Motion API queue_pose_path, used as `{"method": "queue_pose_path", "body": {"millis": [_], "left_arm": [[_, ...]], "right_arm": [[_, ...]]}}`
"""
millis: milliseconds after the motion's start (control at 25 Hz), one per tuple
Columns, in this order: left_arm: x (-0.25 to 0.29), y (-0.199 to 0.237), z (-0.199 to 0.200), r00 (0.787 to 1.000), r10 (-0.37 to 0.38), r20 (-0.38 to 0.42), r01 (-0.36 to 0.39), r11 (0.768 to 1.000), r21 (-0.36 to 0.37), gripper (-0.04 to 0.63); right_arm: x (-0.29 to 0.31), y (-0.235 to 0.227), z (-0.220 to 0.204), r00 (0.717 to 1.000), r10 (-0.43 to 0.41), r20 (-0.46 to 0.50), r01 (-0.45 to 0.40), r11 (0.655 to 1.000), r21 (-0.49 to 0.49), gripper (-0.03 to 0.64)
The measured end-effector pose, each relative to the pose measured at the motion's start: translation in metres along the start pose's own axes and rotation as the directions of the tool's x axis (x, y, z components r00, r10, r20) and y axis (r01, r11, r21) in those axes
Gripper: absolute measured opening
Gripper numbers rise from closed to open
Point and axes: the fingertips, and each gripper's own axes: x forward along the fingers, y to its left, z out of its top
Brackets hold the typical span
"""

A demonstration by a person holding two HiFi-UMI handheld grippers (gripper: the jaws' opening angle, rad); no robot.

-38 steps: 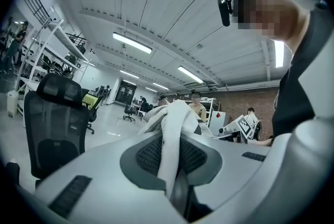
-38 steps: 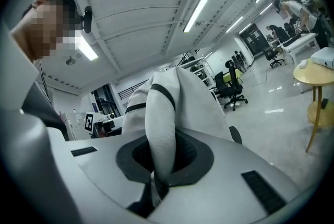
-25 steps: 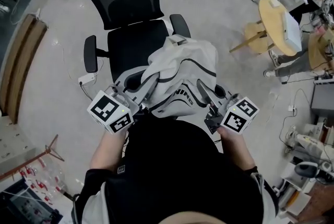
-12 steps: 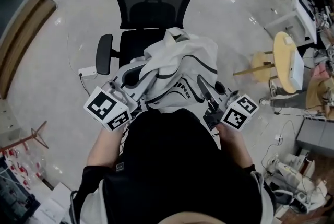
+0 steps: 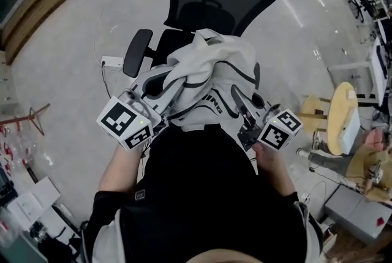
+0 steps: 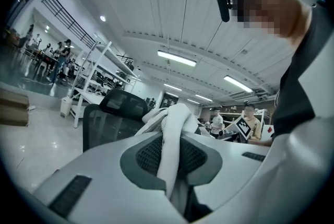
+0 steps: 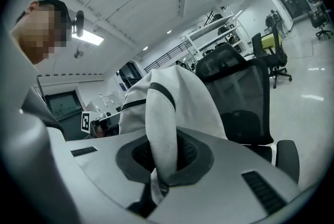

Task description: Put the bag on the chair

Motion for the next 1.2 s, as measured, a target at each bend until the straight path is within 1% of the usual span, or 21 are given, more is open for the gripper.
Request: {"method": "queue_pose_path", "body": {"millis": [120,240,360,480,560,640,800,1000,1200], "left_arm": [[0.011,0.002,-0.013,0.993,0.115,0.017,-0.114,0.993,-0.013,0.055],[0.013,-0.006,-0.012,0.974,0.227,0.026,-0.226,0.974,-0.027,0.055],[0.02,-0.008,-0.003,0.957,0.289,0.028,-0.288,0.957,-0.027,0.055],[0.022,-0.007,-0.009,0.933,0.359,0.034,-0.357,0.932,-0.06,0.055],[0.02,-0.001,-0.014,0.916,0.398,0.041,-0.394,0.915,-0.085,0.055],[0.015,0.009,-0.019,0.911,0.411,0.04,-0.406,0.908,-0.106,0.056],[0.005,0.036,-0.028,0.914,0.405,0.008,-0.401,0.909,-0.112,0.056],[0.006,0.084,-0.029,0.916,0.4,-0.009,-0.399,0.911,-0.108,0.056],[0.001,0.137,-0.028,0.917,0.398,-0.026,-0.399,0.914,-0.079,0.055]], "right_arm": [[0.005,-0.024,-0.002,0.994,0.083,-0.065,-0.084,0.996,-0.013,0.034],[0.009,-0.032,0.008,0.975,0.182,-0.131,-0.186,0.982,-0.015,0.034],[0.013,-0.036,0.027,0.956,0.233,-0.176,-0.242,0.97,-0.032,0.034],[0.017,-0.043,0.032,0.929,0.282,-0.239,-0.299,0.953,-0.039,0.034],[0.027,-0.049,0.034,0.915,0.29,-0.28,-0.317,0.947,-0.054,0.034],[0.042,-0.052,0.034,0.912,0.27,-0.308,-0.306,0.949,-0.074,0.034],[0.077,-0.058,0.031,0.916,0.218,-0.336,-0.261,0.962,-0.087,0.034],[0.12,-0.071,0.032,0.914,0.203,-0.352,-0.241,0.968,-0.067,0.034],[0.173,-0.082,0.03,0.912,0.195,-0.362,-0.234,0.97,-0.066,0.034]]}}
